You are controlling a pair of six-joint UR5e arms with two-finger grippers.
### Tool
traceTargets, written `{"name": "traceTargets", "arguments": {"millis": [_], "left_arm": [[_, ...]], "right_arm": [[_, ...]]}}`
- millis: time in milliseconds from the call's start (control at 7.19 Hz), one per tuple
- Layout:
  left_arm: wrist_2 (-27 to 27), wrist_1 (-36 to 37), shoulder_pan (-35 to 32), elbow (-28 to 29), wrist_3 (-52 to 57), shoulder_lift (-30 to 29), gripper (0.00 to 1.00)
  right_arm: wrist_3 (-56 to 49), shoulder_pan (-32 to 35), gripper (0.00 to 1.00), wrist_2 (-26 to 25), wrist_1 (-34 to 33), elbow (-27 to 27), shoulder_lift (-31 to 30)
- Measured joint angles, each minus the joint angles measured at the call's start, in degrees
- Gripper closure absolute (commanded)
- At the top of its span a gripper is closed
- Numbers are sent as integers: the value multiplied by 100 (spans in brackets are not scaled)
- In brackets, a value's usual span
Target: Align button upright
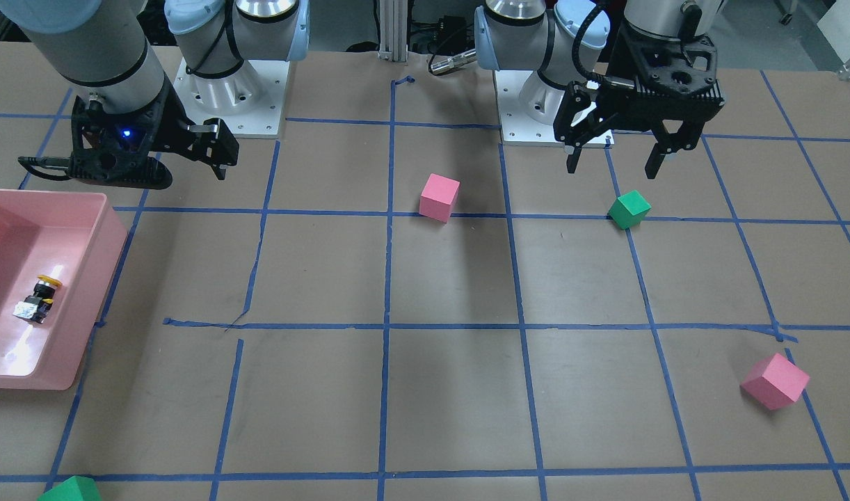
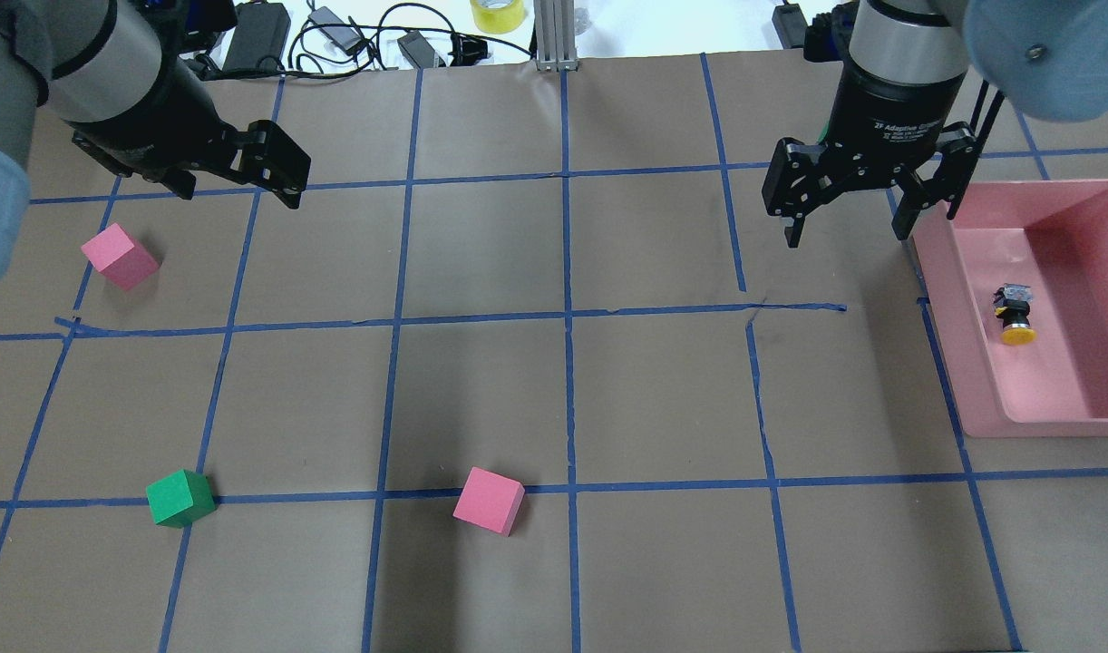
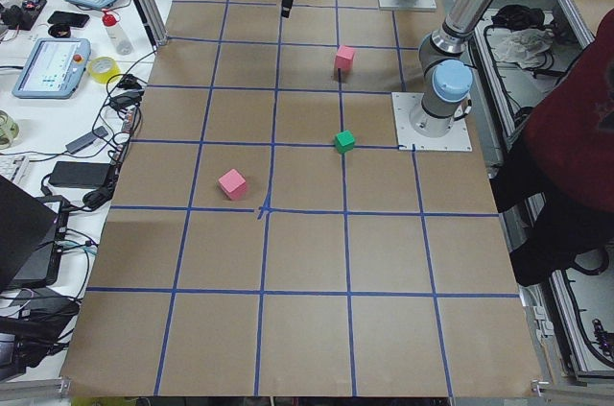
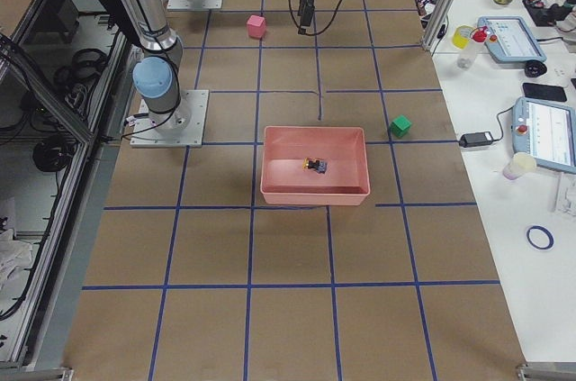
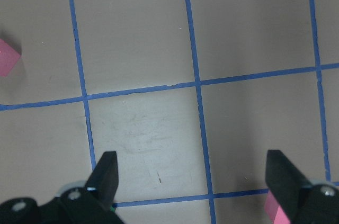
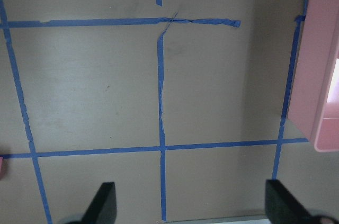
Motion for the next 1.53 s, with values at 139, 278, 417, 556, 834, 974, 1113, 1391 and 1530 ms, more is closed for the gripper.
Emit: {"name": "traceTargets", "arguments": {"millis": [139, 278, 417, 556, 834, 974, 1113, 1391, 1530], "left_arm": [[0, 0, 0, -1, 0, 0, 0], [0, 0, 0, -2, 0, 0, 0], [0, 0, 0, -2, 0, 0, 0], [0, 0, 0, -2, 0, 0, 0], [0, 0, 0, -2, 0, 0, 0], [0, 0, 0, -2, 0, 0, 0], [0, 0, 0, -2, 0, 0, 0], [0, 0, 0, -2, 0, 0, 0], [0, 0, 0, -2, 0, 0, 0]], "right_arm": [[-8, -1, 0, 1, 0, 2, 3], [-21, -1, 0, -4, 0, 4, 6], [-33, -1, 0, -18, 0, 4, 8], [-39, -1, 0, -30, 0, 4, 5], [-56, -8, 0, -53, -3, 4, 15], [-59, -23, 0, -55, -23, 10, 39], [-53, -38, 0, -54, -56, 30, 64], [-10, -57, 0, -58, -158, 112, 92], [11, -59, 0, -62, -173, 133, 95]]}}
